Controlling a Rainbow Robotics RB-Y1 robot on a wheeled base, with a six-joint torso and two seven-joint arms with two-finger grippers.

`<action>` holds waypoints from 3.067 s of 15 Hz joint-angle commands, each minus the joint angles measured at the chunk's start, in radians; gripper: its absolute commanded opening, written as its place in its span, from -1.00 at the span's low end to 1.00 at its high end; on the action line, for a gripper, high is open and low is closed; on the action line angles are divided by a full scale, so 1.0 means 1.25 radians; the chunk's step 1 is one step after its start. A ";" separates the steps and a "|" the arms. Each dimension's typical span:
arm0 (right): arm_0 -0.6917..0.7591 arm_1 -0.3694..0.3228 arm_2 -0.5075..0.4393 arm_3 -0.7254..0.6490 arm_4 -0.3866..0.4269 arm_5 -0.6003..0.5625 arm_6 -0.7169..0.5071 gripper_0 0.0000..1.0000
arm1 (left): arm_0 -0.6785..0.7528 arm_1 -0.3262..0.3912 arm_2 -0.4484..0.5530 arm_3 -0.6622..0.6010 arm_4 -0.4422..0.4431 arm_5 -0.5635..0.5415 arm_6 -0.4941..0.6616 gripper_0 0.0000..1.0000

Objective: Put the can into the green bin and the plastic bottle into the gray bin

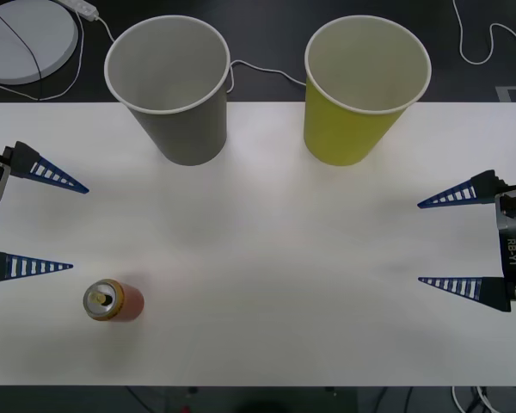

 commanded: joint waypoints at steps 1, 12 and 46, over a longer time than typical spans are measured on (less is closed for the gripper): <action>0.000 0.000 0.000 0.000 0.000 0.000 0.000 1.00 | 0.000 0.000 0.000 0.000 0.000 0.000 0.000 1.00; 0.000 0.000 0.000 0.000 0.000 0.000 0.000 1.00 | -0.001 0.042 -0.042 0.103 0.119 -0.009 -0.049 1.00; 0.000 0.000 0.000 0.000 0.000 0.000 0.000 1.00 | -0.060 -0.028 -0.522 0.861 0.560 -0.009 -0.838 1.00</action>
